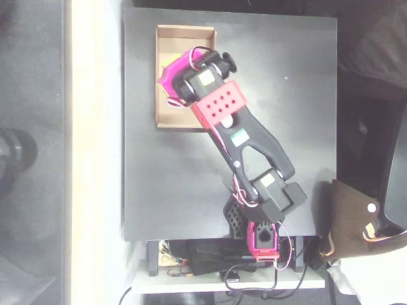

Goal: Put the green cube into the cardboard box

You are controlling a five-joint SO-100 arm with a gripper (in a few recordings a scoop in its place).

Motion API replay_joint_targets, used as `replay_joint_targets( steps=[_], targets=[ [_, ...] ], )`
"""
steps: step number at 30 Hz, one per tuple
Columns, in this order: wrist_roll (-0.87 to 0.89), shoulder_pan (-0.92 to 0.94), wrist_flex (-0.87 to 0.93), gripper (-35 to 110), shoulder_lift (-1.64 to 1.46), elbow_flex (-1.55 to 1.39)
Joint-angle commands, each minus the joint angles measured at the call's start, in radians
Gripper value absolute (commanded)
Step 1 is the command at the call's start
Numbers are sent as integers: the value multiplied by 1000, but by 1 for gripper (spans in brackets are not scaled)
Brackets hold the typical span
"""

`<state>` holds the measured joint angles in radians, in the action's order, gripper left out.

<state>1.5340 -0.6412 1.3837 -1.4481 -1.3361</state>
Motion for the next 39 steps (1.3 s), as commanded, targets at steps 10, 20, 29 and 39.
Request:
replay_joint_targets(
  steps=[10,20,29,39],
  targets=[
    [11,-12,8,3,209,40],
    [17,-11,8,3,282,40],
    [8,-6,8,3,305,40],
    [6,-17,8,26,305,41]
  ],
)
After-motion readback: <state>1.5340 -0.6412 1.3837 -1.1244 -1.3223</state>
